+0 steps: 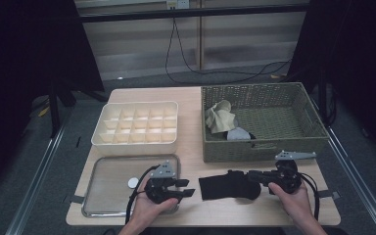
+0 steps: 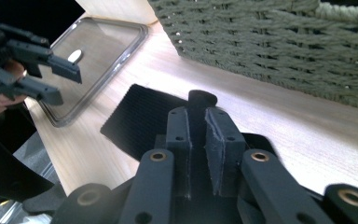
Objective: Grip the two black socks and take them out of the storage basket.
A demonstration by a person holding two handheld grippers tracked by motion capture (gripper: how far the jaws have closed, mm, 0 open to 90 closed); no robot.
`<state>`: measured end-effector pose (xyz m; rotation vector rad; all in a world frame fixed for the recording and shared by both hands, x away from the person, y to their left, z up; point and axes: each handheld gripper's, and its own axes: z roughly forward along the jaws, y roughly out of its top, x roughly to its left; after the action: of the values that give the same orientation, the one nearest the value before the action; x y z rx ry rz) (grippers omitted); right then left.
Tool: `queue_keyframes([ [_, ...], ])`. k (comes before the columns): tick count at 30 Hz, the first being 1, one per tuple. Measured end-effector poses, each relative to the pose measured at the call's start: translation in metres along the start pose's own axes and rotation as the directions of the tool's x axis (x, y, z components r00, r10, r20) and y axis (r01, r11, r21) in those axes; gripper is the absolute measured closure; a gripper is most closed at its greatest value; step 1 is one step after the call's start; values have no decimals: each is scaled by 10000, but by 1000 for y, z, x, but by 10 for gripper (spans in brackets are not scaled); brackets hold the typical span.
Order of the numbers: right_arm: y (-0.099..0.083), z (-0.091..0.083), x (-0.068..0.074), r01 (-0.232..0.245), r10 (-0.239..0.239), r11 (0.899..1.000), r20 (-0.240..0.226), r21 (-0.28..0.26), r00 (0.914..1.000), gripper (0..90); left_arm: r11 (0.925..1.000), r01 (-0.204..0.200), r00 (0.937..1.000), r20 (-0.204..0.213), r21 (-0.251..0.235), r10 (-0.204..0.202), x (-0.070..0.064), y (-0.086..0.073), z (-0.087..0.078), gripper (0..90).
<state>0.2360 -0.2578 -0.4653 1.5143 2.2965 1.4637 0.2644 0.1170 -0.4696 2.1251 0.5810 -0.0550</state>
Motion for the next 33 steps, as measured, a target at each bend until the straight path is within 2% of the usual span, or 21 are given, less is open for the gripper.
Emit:
queue_keyframes([
  [3,-2,2,-1,-21,21,10000,-6,98,10000,797,9999,-133,9997,183,72,132,3,8,14,632],
  [6,-4,7,-2,41,-43,9996,72,269,10000,795,9997,-71,9993,370,236,62,8,12,28,650],
  [9,-5,11,-4,102,-107,9988,103,480,9999,796,9992,21,9989,474,398,-39,9,11,38,663],
  [14,-9,19,-6,223,-252,9960,322,860,9992,778,9968,-72,9988,490,792,33,10,5,48,667],
  [15,-12,23,-7,158,-217,9927,483,1198,9986,769,9950,-178,9983,567,982,123,8,3,54,666],
  [19,-13,27,-8,233,-350,9882,755,1512,9965,765,9941,-379,9981,521,1018,327,5,3,56,665],
  [22,-14,30,-9,235,-389,9849,866,1716,9955,766,9973,-171,9983,573,715,130,3,6,51,655],
  [25,-14,31,-9,211,-389,9835,962,1798,9946,775,9974,-460,9963,746,547,418,-4,14,47,654],
  [29,-16,31,-8,258,-447,9833,1014,1802,9938,790,9928,-612,9949,859,1028,524,-6,14,53,652],
  [31,-16,32,-7,309,-492,9828,973,1822,9940,789,9888,-604,9958,762,1363,504,-6,11,57,652],
  [33,-15,32,-6,370,-567,9820,1022,1853,9931,789,9880,-471,9963,786,1468,359,-3,11,57,652],
])
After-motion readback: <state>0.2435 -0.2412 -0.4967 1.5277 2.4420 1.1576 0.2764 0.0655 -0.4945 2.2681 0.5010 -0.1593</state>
